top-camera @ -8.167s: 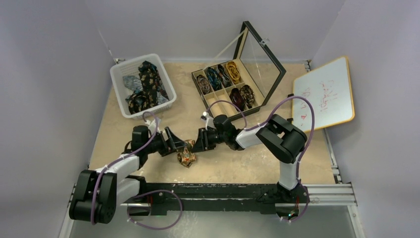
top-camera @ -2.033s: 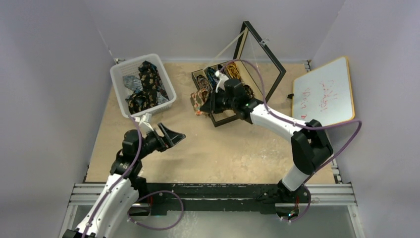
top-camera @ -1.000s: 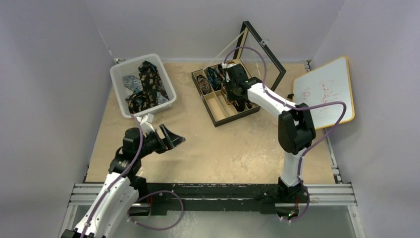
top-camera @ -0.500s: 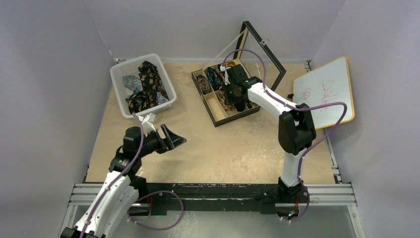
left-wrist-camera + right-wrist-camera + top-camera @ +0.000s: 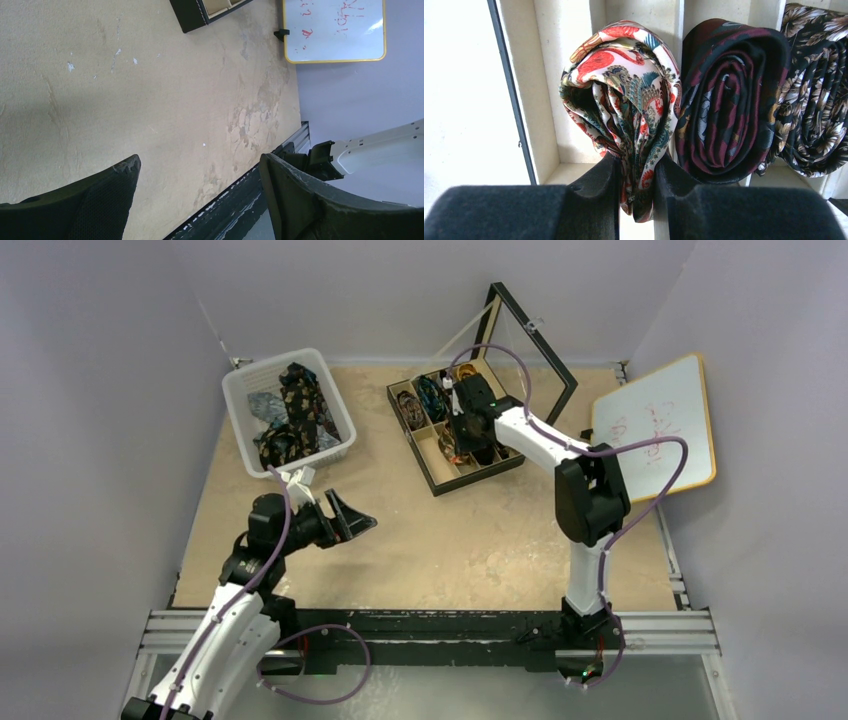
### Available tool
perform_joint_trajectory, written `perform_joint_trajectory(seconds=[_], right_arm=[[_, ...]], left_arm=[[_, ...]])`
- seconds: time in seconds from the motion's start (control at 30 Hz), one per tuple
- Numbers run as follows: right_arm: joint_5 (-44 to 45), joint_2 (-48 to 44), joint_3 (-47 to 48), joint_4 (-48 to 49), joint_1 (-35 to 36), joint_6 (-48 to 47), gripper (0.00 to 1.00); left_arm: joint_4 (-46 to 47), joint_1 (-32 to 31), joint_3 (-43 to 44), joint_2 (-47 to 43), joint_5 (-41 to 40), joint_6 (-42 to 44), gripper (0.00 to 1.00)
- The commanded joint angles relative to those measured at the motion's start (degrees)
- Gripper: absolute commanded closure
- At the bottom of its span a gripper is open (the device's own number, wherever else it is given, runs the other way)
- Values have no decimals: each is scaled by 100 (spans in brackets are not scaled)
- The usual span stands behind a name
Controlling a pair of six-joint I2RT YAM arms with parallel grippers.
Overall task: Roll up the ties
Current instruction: Place the tie in the storage box.
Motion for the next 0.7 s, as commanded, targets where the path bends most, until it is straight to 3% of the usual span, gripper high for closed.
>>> perform_joint_trajectory(seconds=[0.0,0.67], right_arm=[[141,-218,321,-134,-47,-62,100],[496,-256,157,-17,-143,189,100]], left_arm=[[179,-15,201,7,92,83,14],[353,-15,78,165,143,75,14]])
